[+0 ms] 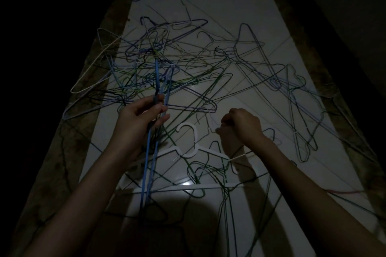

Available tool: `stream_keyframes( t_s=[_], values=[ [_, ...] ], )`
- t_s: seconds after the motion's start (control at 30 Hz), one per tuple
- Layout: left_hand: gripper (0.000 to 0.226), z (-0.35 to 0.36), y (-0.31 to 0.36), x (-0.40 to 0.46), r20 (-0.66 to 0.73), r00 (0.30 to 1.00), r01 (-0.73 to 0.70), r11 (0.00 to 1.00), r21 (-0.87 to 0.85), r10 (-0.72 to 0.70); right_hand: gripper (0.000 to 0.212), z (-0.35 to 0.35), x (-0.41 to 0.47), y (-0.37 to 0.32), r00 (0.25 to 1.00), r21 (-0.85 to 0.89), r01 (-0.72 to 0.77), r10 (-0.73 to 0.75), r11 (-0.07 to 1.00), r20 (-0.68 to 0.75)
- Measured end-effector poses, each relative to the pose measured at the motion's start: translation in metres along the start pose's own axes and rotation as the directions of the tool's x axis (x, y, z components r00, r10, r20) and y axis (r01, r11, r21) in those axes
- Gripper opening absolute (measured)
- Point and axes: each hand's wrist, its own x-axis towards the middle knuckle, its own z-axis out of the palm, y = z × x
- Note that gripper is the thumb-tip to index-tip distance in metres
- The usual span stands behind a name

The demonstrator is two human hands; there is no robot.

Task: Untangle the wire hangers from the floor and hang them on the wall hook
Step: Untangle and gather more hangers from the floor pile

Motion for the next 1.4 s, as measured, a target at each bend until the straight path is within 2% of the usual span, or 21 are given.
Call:
stream_keyframes(
  t_s=[0.2,0.37,0.73,0.83,0.93,1.0,1.4],
  values=[
    [0.019,0.003,-0.001,-0.006,0.015,1.000,0.012,1.000,-0.028,-0.011,0.022,0.007,-0.008,0.007,0.984,0.107,-0.170,0.175,0.980,-0.038],
    [0.019,0.007,-0.001,-0.008,0.007,1.000,0.021,0.999,-0.035,-0.021,0.022,0.014,-0.004,0.008,0.964,0.171,-0.251,0.261,0.953,-0.043],
    [0.017,0.002,-0.006,-0.011,0.001,0.999,0.046,0.999,0.003,-0.046,0.026,0.010,0.001,0.003,0.968,0.124,-0.201,0.217,0.972,-0.127],
    [0.017,0.004,-0.006,-0.012,-0.002,0.998,0.055,0.998,-0.013,-0.055,0.025,0.024,-0.004,-0.002,0.947,0.250,-0.248,0.288,0.936,-0.142],
    [0.015,0.007,-0.007,-0.012,-0.016,0.998,0.060,0.998,-0.021,-0.060,0.019,0.038,-0.007,-0.009,0.914,0.456,-0.292,0.386,0.841,-0.127],
    [0.016,0.009,-0.007,-0.011,-0.022,0.998,0.061,0.998,-0.021,-0.061,0.018,0.042,-0.008,-0.013,0.899,0.531,-0.300,0.421,0.792,-0.120],
    [0.020,0.009,-0.014,-0.007,0.009,0.997,0.079,0.997,0.000,-0.079,0.017,0.036,-0.002,-0.001,0.877,0.586,-0.301,0.460,0.752,-0.140]
  ],
)
